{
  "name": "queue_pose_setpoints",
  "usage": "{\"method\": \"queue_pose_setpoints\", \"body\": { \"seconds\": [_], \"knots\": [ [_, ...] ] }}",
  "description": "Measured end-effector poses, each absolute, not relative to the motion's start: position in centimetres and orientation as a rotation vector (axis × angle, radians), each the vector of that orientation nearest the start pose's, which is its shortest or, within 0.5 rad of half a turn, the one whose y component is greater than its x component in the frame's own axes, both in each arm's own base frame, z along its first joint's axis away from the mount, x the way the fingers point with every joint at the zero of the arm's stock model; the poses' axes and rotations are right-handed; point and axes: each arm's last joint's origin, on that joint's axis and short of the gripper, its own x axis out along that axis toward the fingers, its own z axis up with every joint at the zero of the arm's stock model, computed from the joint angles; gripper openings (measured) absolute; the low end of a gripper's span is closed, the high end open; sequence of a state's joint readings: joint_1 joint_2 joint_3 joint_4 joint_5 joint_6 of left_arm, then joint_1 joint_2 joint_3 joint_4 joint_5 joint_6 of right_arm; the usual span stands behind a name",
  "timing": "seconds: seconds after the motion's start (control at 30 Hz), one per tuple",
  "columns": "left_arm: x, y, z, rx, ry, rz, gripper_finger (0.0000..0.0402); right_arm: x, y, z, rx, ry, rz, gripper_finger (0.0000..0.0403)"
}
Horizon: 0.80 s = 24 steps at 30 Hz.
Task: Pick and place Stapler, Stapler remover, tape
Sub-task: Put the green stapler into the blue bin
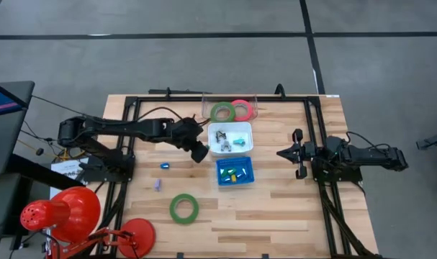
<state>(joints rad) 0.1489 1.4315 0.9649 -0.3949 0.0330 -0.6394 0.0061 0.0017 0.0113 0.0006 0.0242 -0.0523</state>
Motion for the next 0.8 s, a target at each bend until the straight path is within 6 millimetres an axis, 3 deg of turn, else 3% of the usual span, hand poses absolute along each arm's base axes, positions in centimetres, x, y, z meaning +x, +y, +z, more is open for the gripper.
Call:
{"method": "queue_pose_setpoints", "body": {
  "seconds": [0.3,0.8],
  "knots": [
    [29.9,3.5,24.4,-0.466,0.703,0.238,0.0067,9.7,0.0,16.7,-0.052,-0.01,-0.018,0.0001],
    [31.1,1.3,25.7,0.051,0.552,-0.044,0.0067,9.7,0.0,16.7,-0.052,-0.01,-0.018,0.0001]
  ]
}}
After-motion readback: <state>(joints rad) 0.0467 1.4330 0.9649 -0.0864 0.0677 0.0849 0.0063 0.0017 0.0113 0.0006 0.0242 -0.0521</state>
